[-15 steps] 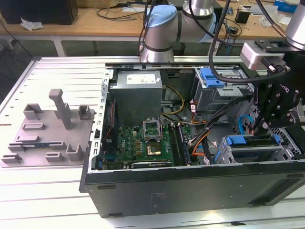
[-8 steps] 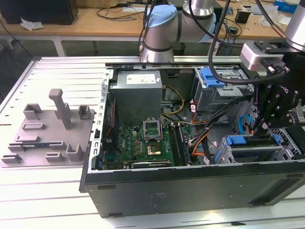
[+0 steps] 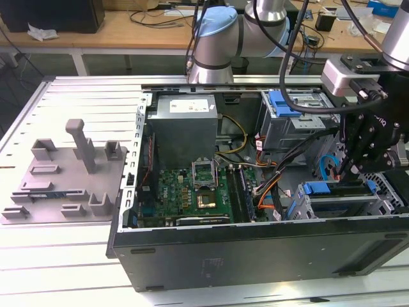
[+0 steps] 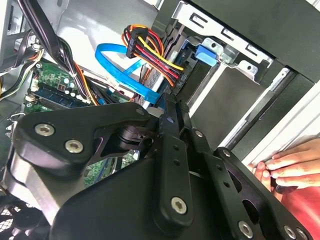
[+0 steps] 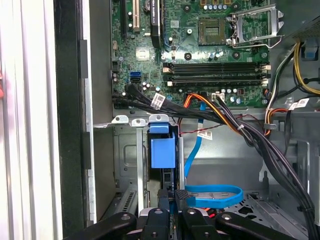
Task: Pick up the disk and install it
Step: 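Insert the second disk wire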
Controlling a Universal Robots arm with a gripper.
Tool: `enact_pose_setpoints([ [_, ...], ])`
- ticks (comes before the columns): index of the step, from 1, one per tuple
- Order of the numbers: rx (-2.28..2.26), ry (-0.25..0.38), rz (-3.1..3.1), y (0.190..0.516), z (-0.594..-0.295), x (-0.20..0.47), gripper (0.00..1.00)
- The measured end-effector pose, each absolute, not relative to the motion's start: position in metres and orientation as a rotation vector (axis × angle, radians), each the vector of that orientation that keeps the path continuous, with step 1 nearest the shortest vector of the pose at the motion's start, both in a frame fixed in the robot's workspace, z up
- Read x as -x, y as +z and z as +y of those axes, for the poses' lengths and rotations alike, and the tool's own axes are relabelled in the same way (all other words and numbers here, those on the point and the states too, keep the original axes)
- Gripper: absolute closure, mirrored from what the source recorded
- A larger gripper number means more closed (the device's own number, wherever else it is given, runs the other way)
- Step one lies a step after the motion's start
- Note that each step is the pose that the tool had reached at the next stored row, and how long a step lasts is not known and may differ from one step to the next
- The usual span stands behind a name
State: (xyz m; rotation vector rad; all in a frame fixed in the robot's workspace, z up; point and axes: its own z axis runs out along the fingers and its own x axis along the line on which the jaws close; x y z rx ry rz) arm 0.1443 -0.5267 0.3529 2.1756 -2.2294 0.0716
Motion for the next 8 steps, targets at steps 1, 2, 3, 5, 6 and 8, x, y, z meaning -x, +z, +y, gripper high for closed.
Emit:
enact_pose_setpoints([
  [1,-2.176,0.072,-2.229,0.3528,-0.5267,-0.1444,0.84],
  [2,-2.175,0.072,-2.229,0.3526,-0.5267,-0.1444,0.84],
  [3,-2.175,0.072,-2.229,0.3524,-0.5267,-0.1444,0.84],
  [5,-2.176,0.072,-2.229,0.3520,-0.5267,-0.1445,0.84],
  [6,-2.176,0.072,-2.229,0.3519,-0.5267,-0.1445,0.84],
  [8,-2.176,0.072,-2.229,0.3515,-0.5267,-0.1445,0.84],
])
